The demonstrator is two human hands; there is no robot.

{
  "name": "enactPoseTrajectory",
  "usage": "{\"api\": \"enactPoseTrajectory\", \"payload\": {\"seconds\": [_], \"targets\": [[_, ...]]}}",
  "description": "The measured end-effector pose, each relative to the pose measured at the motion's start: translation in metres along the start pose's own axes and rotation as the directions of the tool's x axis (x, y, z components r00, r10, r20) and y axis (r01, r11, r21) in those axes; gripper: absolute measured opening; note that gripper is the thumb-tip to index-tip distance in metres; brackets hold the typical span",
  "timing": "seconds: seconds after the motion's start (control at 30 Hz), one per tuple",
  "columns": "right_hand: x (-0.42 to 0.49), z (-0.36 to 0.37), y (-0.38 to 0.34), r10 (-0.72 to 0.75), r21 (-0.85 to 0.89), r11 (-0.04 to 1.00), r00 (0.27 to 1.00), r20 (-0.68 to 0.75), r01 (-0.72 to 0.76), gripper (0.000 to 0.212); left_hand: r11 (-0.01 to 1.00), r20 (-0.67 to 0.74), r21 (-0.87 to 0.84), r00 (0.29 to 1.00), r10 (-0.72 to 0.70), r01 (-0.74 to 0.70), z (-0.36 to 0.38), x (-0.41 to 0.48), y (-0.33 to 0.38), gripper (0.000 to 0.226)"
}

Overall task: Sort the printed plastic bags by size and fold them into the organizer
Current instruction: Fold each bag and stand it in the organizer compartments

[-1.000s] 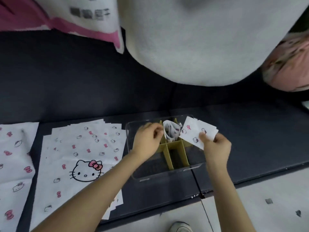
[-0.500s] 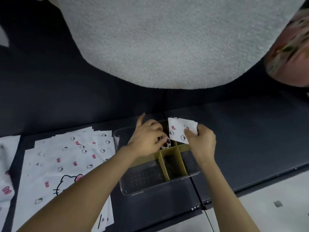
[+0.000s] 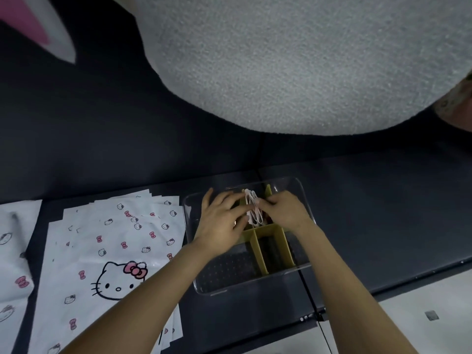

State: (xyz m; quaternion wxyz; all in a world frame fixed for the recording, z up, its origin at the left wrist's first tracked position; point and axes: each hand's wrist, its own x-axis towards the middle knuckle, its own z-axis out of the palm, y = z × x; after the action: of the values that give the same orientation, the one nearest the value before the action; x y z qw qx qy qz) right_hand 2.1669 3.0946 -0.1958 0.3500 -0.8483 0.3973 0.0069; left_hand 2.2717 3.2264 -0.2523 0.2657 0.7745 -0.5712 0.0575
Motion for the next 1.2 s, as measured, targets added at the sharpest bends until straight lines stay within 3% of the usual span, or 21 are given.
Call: {"api": "enactPoseTrajectory", "payload": {"seconds": [0.23, 0.37, 0.57, 0.67, 0.77, 0.83, 0.93, 1.0, 1.1, 1.2], "targets": [[-0.001, 0.019, 0.003, 0.030, -0.025, 0.999, 0.995, -0.094, -0.032, 0.040, 0.999, 0.020, -0.045, 0.999, -0.029, 0.030, -0.007, -0.010, 0.000, 0.034], [-0.006, 0.022, 0.005, 0.025, -0.011, 1.000, 0.981, -0.192, -0.028, 0.042, 0.994, -0.073, -0.099, 0.996, -0.059, 0.051, -0.020, -0.021, 0.000, 0.029], [-0.024, 0.021, 0.011, -0.030, -0.181, 0.983, 0.960, -0.277, -0.022, 0.030, 0.988, -0.186, -0.120, 0.976, -0.114, 0.093, -0.057, -0.062, -0.009, 0.026], [-0.037, 0.025, 0.008, -0.094, -0.237, 0.971, 0.880, -0.466, -0.022, 0.026, 0.981, -0.206, -0.088, 0.960, -0.190, 0.175, -0.082, -0.099, -0.025, 0.026], [-0.063, 0.043, -0.020, -0.273, -0.265, 0.955, 0.744, -0.609, 0.133, 0.020, 0.946, -0.216, -0.052, 0.922, -0.322, 0.319, -0.109, -0.145, -0.046, 0.028], [-0.086, 0.070, -0.046, -0.352, -0.234, 0.936, 0.757, -0.551, 0.265, 0.016, 0.910, -0.214, -0.032, 0.887, -0.410, 0.413, -0.122, -0.181, -0.061, 0.031], [-0.116, 0.126, -0.070, -0.485, -0.197, 0.875, 0.810, -0.331, 0.443, 0.008, 0.848, -0.140, 0.023, 0.842, -0.521, 0.529, -0.128, -0.233, -0.079, 0.034], [-0.133, 0.166, -0.078, -0.532, -0.211, 0.843, 0.827, -0.184, 0.496, 0.024, 0.804, -0.023, 0.092, 0.808, -0.588, 0.588, -0.127, -0.262, -0.086, 0.038], [-0.141, 0.213, -0.074, -0.541, -0.400, 0.747, 0.835, 0.097, 0.531, 0.057, 0.796, 0.146, 0.217, 0.788, -0.599, 0.565, -0.118, -0.294, -0.095, 0.054], [-0.145, 0.237, -0.059, -0.515, -0.458, 0.702, 0.833, 0.202, 0.545, 0.050, 0.832, 0.243, 0.201, 0.796, -0.554, 0.517, -0.113, -0.315, -0.100, 0.071]]}}
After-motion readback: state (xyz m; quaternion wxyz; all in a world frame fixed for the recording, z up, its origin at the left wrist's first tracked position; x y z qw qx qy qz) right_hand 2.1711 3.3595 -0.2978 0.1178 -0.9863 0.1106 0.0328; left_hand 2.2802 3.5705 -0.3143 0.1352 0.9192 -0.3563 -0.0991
